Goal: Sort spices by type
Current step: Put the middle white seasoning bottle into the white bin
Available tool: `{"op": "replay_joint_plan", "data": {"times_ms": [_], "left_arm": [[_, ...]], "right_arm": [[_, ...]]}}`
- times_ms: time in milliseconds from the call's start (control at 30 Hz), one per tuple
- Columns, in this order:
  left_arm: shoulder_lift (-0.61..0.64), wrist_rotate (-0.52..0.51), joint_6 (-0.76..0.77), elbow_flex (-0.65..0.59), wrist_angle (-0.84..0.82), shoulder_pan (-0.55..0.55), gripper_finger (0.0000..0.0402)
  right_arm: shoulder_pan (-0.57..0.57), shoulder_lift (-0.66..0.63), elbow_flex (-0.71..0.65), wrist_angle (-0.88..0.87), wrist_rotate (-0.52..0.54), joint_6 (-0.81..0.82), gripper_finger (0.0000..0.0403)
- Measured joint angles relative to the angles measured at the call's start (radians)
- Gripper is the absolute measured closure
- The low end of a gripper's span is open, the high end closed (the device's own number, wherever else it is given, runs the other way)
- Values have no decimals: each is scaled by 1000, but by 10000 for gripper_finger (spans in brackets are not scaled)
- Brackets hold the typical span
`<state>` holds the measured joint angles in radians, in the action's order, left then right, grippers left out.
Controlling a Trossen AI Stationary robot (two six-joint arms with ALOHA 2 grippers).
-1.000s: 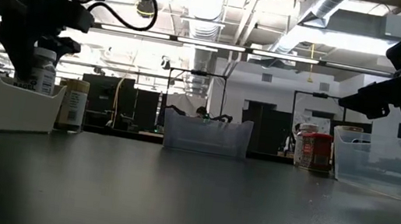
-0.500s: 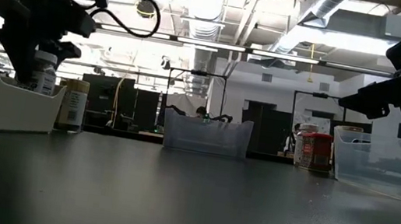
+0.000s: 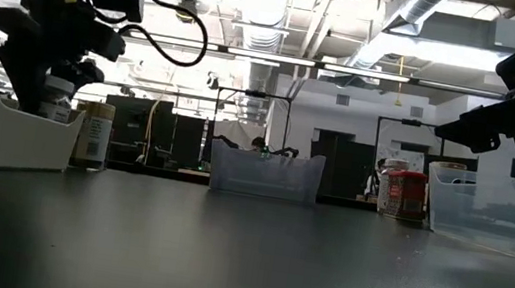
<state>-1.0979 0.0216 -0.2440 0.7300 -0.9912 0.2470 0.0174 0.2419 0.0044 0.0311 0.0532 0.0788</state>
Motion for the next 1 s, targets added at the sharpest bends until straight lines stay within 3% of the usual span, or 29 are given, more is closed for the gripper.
{"op": "replay_joint_plan", "data": {"times_ms": [667, 1000], "left_arm": [[1, -9, 23, 0, 9, 0, 173], [1, -9, 22, 0, 8, 0, 129]], "right_arm": [[0, 0, 0, 0, 0, 0, 108], [0, 0, 0, 0, 0, 0, 108]]}}
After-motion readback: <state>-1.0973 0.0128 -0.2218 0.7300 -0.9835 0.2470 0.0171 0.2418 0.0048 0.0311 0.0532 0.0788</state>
